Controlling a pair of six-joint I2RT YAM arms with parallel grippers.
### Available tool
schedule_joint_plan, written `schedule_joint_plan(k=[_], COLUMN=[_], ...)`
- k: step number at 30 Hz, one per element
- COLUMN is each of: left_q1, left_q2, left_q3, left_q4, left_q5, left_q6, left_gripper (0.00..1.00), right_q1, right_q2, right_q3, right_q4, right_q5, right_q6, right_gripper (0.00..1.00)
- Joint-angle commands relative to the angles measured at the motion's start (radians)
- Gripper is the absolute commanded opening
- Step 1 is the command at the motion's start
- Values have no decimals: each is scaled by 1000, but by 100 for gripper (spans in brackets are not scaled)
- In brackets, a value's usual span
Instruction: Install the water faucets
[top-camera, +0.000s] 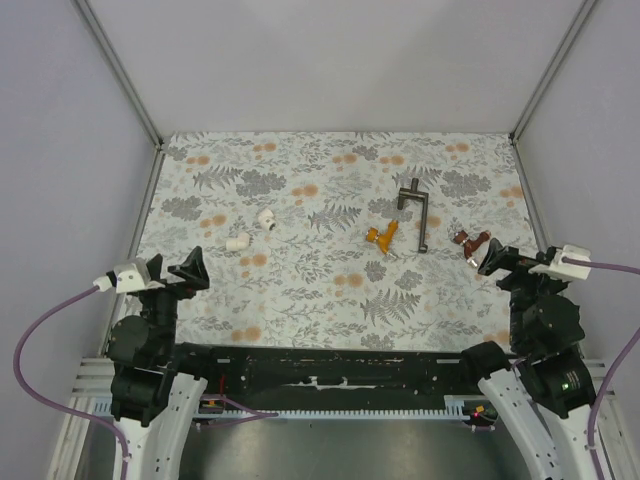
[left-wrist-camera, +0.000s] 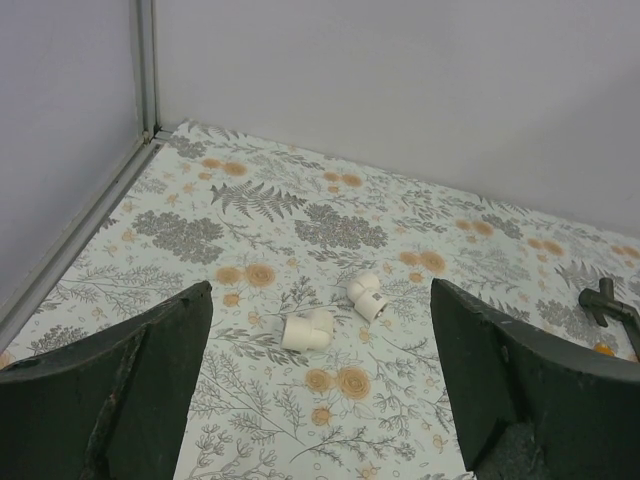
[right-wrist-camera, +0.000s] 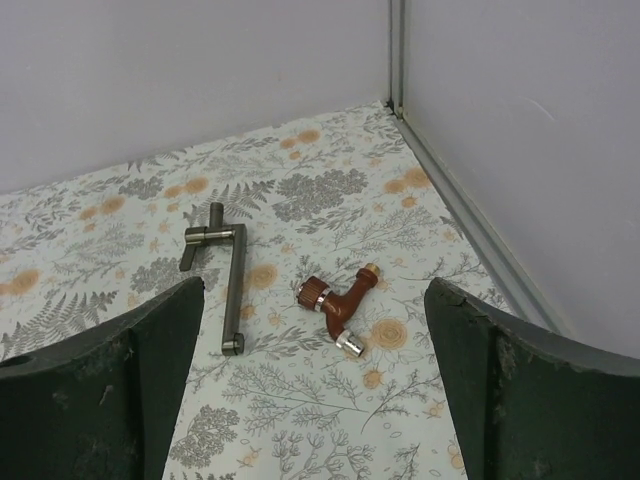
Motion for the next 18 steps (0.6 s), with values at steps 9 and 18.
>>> schedule_joint_plan(k=[9,18], left_q1=[-8,-8], left_q2=[175,364], left_q3=[125,156], left_q4=[-147,-194], left_q5=[89,246], left_q6=[-66,-81], left_gripper=[95,96], right_q1=[0,-2], right_q2=[426,826], right_q3=[254,350], right_q4=[-185,-291], right_q5=[-345,-416], right_q6=[120,241], right_gripper=[98,98])
